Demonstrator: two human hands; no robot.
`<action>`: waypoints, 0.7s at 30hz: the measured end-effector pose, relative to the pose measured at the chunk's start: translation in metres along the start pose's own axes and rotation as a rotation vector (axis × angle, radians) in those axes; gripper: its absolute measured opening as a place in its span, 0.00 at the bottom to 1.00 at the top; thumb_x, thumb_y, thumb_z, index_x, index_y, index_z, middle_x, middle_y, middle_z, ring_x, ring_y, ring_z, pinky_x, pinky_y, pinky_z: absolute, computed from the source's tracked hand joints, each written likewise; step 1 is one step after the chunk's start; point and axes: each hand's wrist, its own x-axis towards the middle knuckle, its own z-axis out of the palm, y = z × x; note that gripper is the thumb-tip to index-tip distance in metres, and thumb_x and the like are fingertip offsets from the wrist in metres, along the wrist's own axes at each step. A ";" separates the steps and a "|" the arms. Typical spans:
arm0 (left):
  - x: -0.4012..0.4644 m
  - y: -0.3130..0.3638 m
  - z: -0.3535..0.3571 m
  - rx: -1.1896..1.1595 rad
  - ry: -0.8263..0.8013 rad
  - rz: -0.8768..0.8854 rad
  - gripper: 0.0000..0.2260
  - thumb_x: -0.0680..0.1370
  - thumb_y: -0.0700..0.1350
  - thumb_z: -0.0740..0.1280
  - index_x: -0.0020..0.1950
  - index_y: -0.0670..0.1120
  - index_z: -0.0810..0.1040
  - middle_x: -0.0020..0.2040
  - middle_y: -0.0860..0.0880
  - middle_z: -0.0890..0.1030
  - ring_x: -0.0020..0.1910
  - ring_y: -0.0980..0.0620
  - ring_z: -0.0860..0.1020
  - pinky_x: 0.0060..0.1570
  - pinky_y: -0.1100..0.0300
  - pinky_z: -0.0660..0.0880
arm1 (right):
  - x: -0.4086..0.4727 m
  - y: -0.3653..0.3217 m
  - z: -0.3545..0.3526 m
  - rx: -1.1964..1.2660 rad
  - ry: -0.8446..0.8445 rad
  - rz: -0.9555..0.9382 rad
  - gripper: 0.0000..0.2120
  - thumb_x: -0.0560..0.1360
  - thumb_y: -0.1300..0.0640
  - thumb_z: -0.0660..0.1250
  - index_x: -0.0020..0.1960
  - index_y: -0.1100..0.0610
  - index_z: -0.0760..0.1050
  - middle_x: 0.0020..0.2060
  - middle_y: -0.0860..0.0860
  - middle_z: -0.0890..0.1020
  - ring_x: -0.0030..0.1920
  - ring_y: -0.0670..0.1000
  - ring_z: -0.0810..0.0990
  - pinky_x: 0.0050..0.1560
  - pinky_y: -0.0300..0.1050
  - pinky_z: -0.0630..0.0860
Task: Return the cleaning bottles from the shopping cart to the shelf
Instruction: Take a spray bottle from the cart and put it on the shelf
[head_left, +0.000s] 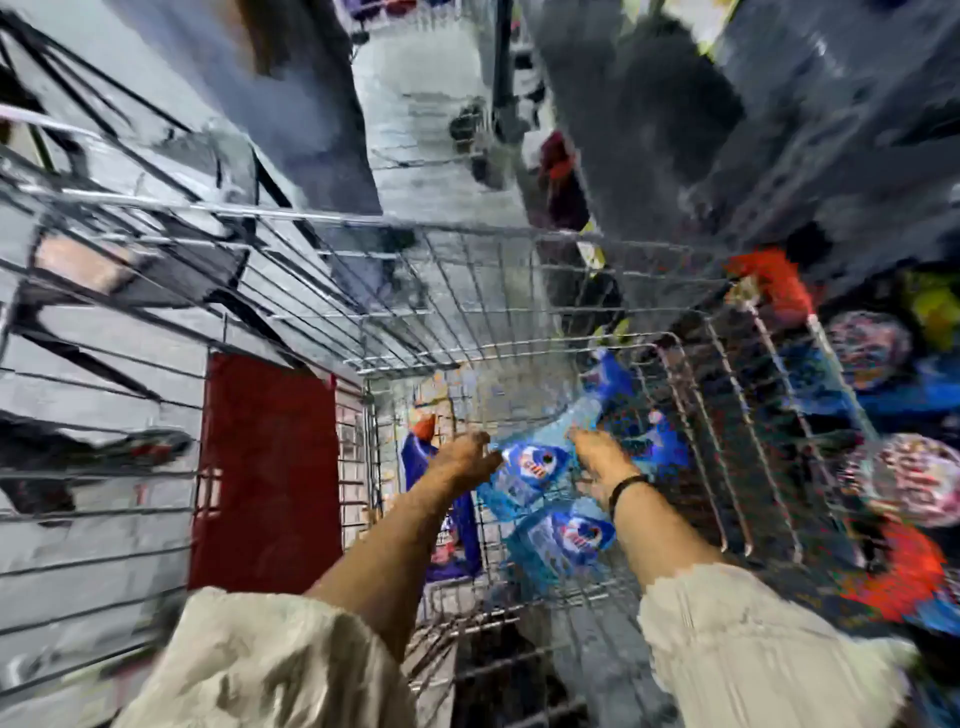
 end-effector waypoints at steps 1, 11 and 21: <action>0.009 -0.002 0.004 0.010 -0.016 0.009 0.18 0.78 0.47 0.61 0.63 0.37 0.72 0.62 0.33 0.76 0.60 0.38 0.76 0.57 0.53 0.72 | 0.006 0.001 0.005 0.023 0.003 0.016 0.14 0.79 0.56 0.57 0.34 0.53 0.64 0.32 0.49 0.69 0.26 0.45 0.73 0.28 0.37 0.71; 0.026 0.010 0.021 -0.026 -0.107 0.000 0.23 0.74 0.53 0.68 0.63 0.40 0.71 0.60 0.38 0.78 0.57 0.40 0.77 0.55 0.52 0.74 | 0.042 0.024 0.027 0.256 0.186 0.036 0.15 0.75 0.65 0.64 0.61 0.63 0.68 0.62 0.64 0.77 0.58 0.59 0.78 0.60 0.54 0.74; -0.085 0.076 -0.067 -0.348 -0.427 -0.068 0.22 0.73 0.50 0.69 0.61 0.39 0.70 0.53 0.42 0.78 0.52 0.44 0.78 0.57 0.49 0.76 | -0.080 -0.005 -0.027 0.404 -0.059 0.184 0.15 0.73 0.55 0.70 0.56 0.60 0.73 0.53 0.60 0.77 0.51 0.58 0.77 0.40 0.52 0.76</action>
